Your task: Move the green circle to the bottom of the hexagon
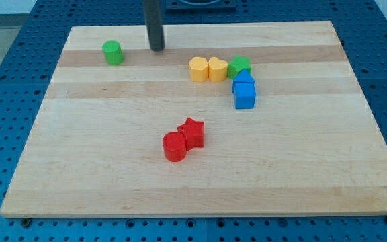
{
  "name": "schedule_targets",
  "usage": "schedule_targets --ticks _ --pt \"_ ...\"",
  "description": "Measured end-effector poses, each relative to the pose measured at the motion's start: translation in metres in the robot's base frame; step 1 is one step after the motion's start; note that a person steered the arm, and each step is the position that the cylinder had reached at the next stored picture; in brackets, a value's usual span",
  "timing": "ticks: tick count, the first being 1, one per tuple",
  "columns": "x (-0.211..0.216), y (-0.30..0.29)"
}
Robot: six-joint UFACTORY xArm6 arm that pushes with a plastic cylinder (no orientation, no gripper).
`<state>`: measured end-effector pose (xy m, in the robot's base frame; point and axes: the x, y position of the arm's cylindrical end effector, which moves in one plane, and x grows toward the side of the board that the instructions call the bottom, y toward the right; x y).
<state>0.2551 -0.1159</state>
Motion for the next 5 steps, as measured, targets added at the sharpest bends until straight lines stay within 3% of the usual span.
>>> schedule_targets --ticks 2,5 --pt "-0.018 -0.083" --pt "0.016 -0.083"
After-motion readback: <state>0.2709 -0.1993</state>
